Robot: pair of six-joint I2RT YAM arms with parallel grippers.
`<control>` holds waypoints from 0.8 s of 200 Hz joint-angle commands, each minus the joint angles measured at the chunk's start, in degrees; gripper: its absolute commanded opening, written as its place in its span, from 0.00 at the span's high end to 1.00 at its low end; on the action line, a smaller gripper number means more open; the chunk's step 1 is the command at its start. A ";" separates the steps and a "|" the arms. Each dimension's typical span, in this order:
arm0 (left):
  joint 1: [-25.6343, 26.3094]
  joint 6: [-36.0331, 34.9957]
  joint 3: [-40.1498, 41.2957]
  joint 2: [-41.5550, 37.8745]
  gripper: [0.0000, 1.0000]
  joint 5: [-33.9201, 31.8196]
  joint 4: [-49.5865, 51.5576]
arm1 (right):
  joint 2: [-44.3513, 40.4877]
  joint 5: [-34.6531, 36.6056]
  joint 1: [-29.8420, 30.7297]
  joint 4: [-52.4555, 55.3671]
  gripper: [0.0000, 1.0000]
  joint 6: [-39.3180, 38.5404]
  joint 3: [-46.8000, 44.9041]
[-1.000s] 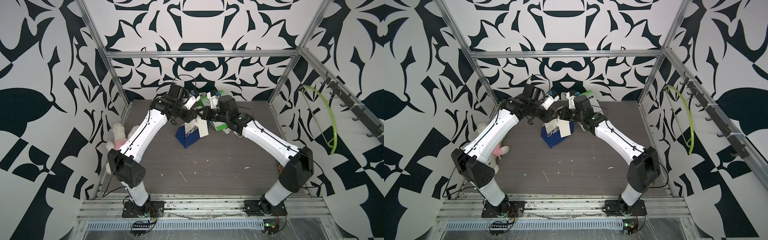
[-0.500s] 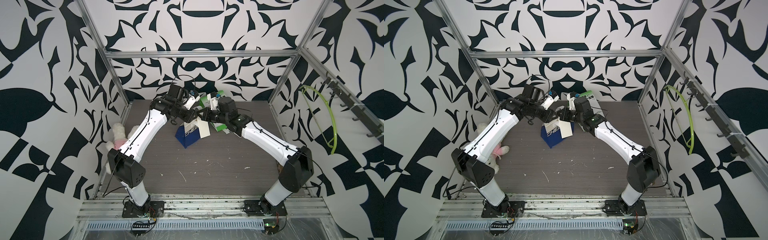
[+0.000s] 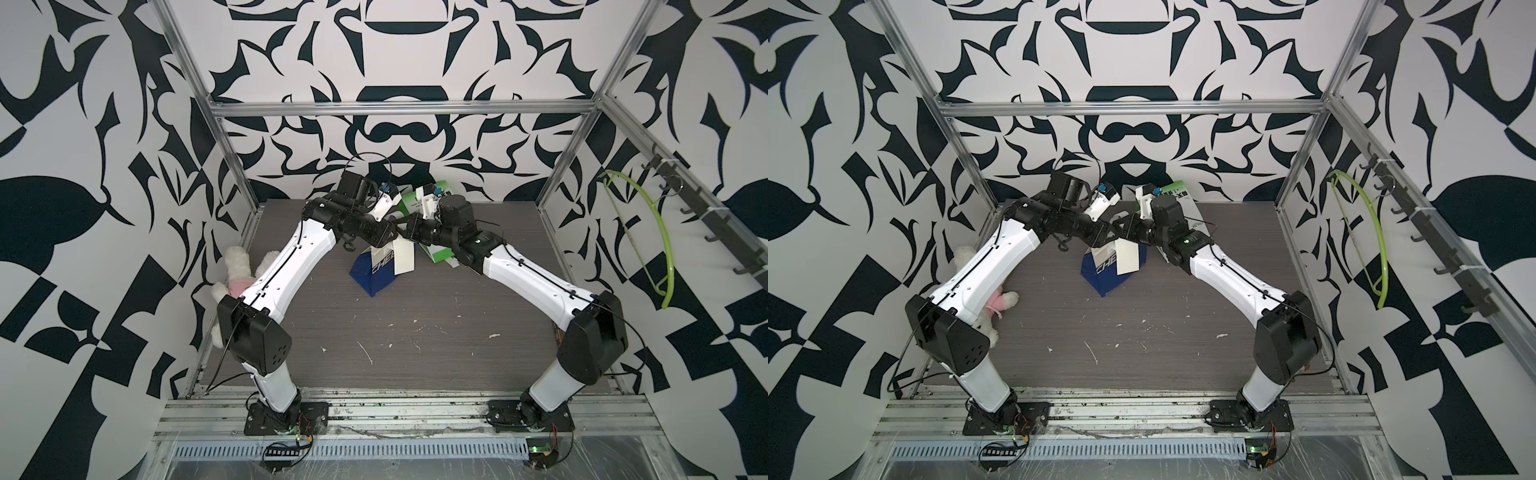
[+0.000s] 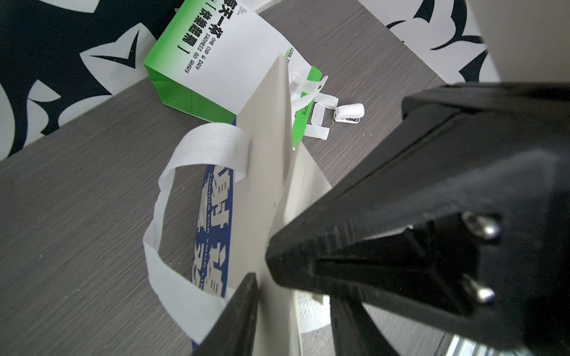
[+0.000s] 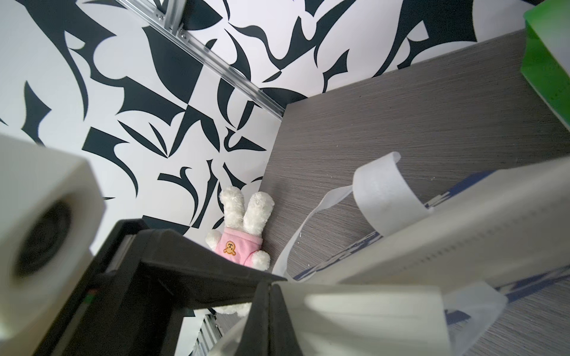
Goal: Staple the receipts to the bags
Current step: Hold the receipt from the takeout bag.
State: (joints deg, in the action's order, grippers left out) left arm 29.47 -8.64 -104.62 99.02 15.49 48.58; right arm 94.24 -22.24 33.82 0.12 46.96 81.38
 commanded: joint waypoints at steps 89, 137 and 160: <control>-0.20 2.90 -0.03 2.72 0.76 -2.61 -3.94 | -0.14 -1.45 0.01 -1.81 1.00 0.63 -0.95; -0.20 0.66 -0.64 3.44 0.95 -4.56 -2.18 | -2.99 -0.52 -1.66 2.91 0.55 -5.72 0.10; -0.15 -1.32 -1.16 3.31 0.99 -4.93 -0.61 | -6.65 -3.35 -6.29 4.51 0.44 -8.55 -2.32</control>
State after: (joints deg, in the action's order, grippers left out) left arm 29.36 -7.53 -104.73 101.45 11.31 46.04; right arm 93.73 -22.24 31.24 2.90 43.53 80.38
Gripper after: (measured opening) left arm 0.065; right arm 0.533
